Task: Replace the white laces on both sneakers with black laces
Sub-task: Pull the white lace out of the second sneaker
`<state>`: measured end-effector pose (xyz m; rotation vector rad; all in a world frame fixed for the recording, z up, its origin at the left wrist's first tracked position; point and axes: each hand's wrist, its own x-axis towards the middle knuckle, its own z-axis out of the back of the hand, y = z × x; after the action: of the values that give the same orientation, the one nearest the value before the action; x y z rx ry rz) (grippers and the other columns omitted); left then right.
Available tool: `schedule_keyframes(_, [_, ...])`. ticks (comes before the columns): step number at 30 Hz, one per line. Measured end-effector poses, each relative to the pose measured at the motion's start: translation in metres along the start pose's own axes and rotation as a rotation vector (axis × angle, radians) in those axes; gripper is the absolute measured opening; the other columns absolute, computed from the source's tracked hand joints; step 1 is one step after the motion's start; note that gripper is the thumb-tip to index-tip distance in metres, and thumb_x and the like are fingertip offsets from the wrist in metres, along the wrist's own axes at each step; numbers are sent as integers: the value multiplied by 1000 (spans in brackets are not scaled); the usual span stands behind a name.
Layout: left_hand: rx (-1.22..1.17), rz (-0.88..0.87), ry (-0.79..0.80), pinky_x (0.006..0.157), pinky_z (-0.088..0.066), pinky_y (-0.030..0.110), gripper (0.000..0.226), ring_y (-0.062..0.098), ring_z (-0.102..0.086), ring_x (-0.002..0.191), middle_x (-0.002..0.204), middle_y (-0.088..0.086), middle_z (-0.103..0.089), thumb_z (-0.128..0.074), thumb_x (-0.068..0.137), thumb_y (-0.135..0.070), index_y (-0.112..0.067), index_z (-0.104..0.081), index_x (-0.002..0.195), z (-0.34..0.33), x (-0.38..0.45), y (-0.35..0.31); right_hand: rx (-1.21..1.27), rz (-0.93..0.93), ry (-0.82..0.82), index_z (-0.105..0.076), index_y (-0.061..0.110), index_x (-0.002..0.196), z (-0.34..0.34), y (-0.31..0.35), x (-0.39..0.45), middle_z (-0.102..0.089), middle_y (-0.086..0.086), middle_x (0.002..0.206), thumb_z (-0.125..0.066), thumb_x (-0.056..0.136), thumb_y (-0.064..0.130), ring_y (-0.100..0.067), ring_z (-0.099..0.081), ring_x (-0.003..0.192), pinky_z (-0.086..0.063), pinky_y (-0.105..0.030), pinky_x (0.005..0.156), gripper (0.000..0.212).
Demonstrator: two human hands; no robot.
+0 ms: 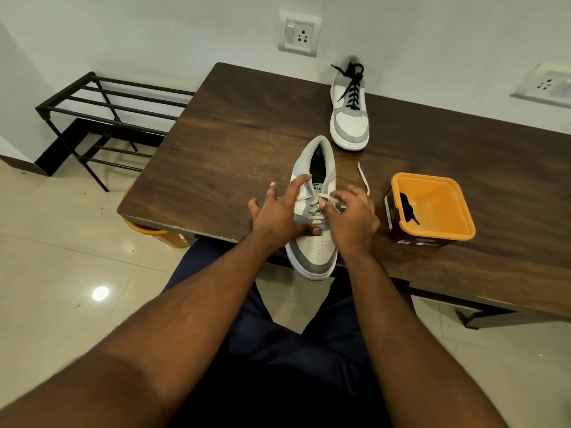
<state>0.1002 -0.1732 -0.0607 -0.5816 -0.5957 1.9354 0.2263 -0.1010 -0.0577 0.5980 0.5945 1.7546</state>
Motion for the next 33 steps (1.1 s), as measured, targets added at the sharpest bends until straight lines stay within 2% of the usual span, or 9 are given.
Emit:
schedule_keyframes(3, [11, 3, 0, 112, -4, 64, 105, 30, -5, 151, 152, -7, -39, -81, 67, -56, -56, -8, 143, 0, 0, -1, 7, 21, -44, -70, 24, 92, -1, -1, 2, -54, 7, 135, -69, 85, 31, -18, -42, 128, -29, -49, 105, 9])
schedule_keyframes(6, [2, 7, 10, 113, -3, 65, 105, 29, -4, 151, 155, -7, -35, -81, 67, -56, -56, -8, 143, 0, 1, -1, 294, -25, -208, -69, 25, 84, 8, -2, 2, -59, 5, 125, -72, 83, 25, -15, -52, 114, -41, -46, 100, 3])
schedule_keyframes(12, [-3, 2, 20, 113, -3, 63, 104, 29, -5, 151, 157, -5, -31, -80, 67, -58, -58, -8, 142, -2, 2, 0, 635, -58, -384, -68, 21, 81, 36, 4, -2, -61, -1, 118, -72, 83, 14, -10, -56, 111, -39, -4, 85, 9])
schedule_keyframes(19, [0, 8, 18, 113, -3, 63, 104, 28, -5, 151, 155, -6, -34, -80, 66, -59, -57, -9, 142, 0, 2, 1, 1228, -309, -604, -66, 15, 81, 52, 4, 2, -64, -5, 85, -66, 87, 7, -16, -57, 78, -51, -36, 78, 9])
schedule_keyframes(23, [8, 13, 15, 112, -3, 62, 104, 27, -6, 151, 155, -5, -33, -80, 65, -61, -59, -7, 140, -2, 3, 4, 1108, -335, -534, -66, 15, 82, 49, 0, 14, -65, -7, 89, -71, 85, 10, -18, -57, 83, -50, -35, 84, 8])
schedule_keyframes(26, [33, -4, 12, 112, -6, 61, 104, 25, -20, 148, 153, -7, -37, -80, 64, -63, -58, -9, 140, -1, 4, 3, 719, -333, -396, -60, 15, 123, 40, -3, 10, -52, -8, 131, -74, 84, 20, -17, -51, 116, -46, -30, 98, 41])
schedule_keyframes(29, [128, -43, 6, 109, -14, 62, 98, 23, -27, 145, 156, -6, -32, -77, 66, -64, -52, -16, 142, 6, 9, -1, 371, -69, -316, -57, 19, 131, 33, -6, -7, -48, -4, 137, -72, 84, 19, -15, -45, 125, -40, -24, 101, 49])
schedule_keyframes(31, [228, -68, -6, 110, -16, 65, 84, 28, -17, 149, 164, -3, -10, -69, 74, -65, -49, -22, 142, 15, 15, -6, 299, 91, -121, -60, 20, 128, 23, -10, -12, -53, -1, 130, -70, 85, 13, -10, -50, 116, -40, -11, 94, 44])
schedule_keyframes(33, [296, -100, -11, 110, -17, 67, 67, 31, -7, 150, 165, -3, 2, -65, 83, -59, -45, -32, 140, 26, 22, -12, 220, 190, 133, -51, 25, 138, 15, -12, -10, -50, 1, 133, -71, 82, 13, -11, -51, 118, -44, -19, 97, 60])
